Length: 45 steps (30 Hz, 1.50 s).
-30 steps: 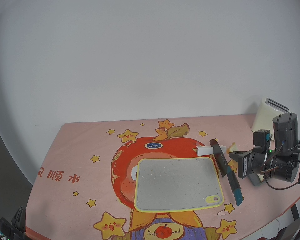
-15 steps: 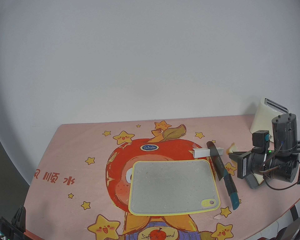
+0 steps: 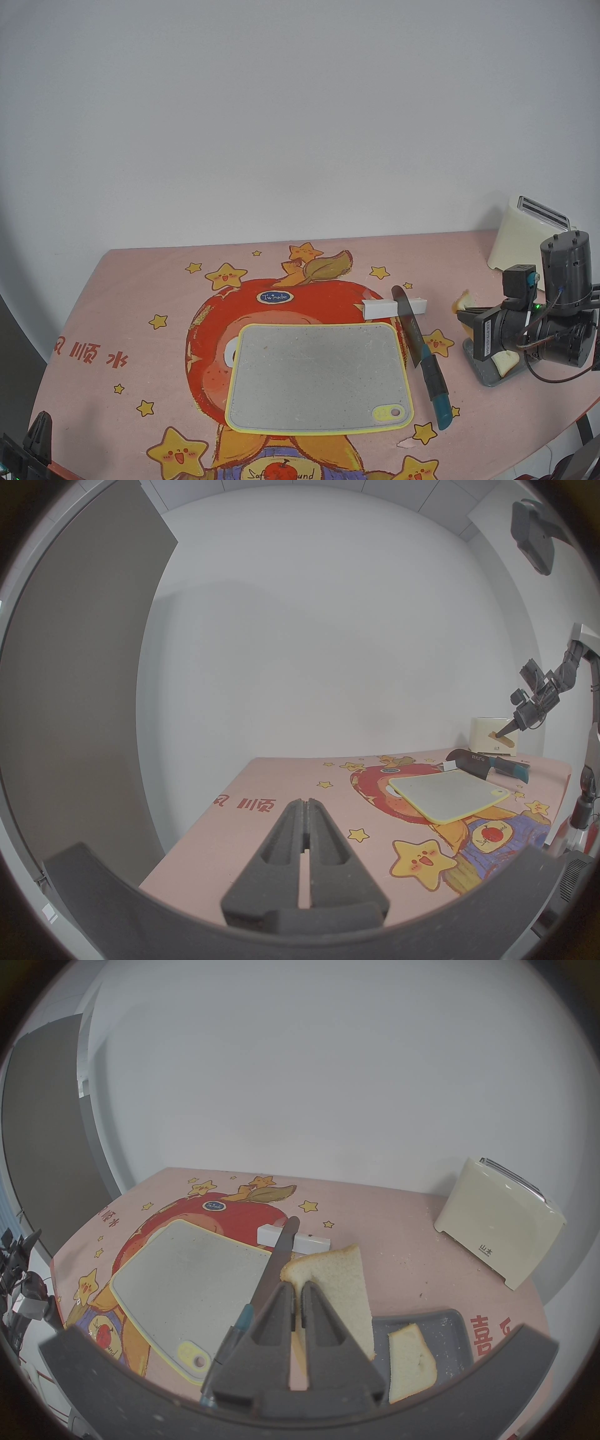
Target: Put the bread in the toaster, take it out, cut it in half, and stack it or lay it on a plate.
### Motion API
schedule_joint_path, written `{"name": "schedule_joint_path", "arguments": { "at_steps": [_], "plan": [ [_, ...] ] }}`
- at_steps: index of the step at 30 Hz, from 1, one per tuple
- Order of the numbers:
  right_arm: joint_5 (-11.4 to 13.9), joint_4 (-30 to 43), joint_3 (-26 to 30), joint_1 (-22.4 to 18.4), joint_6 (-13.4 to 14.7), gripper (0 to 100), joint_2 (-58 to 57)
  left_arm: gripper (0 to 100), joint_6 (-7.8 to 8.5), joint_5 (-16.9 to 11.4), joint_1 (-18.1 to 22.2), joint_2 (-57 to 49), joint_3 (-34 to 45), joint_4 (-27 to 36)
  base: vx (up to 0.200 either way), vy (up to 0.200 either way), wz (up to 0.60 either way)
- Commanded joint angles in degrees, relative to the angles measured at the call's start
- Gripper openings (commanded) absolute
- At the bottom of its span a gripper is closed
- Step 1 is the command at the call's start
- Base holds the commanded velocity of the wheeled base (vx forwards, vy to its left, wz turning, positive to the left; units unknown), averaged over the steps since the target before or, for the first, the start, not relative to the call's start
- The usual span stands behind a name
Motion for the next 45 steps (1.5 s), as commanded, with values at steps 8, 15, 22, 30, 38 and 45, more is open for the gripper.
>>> {"name": "schedule_joint_path", "arguments": {
  "at_steps": [8,15,22,30,38,45],
  "plan": [
    [0.0,0.0,0.1,-0.1,0.0,0,0.4,0,0.00,0.0,0.0,-0.9,1.0,0.0,0.000,0.000,0.00],
    [0.0,0.0,0.1,-0.6,0.0,0,0.5,0,0.00,0.0,0.0,-0.9,1.0,0.0,0.000,0.000,0.00],
    [0.0,0.0,0.1,-0.7,0.0,0,0.6,0,0.00,0.0,0.1,-0.9,1.0,0.0,-0.143,0.000,0.00],
    [0.0,0.0,0.1,-0.7,0.0,0,0.6,0,0.00,0.0,0.0,-0.9,1.0,0.0,-0.025,0.000,0.00],
    [0.0,0.0,0.1,-0.8,0.0,0,0.5,0,-0.09,0.1,0.1,-0.9,1.0,0.0,0.000,-0.150,0.00],
    [-0.2,0.1,0.1,-0.9,-0.1,0,0.6,0,-0.09,0.1,0.0,-0.9,1.0,0.0,0.000,-0.200,0.00]
  ]
}}
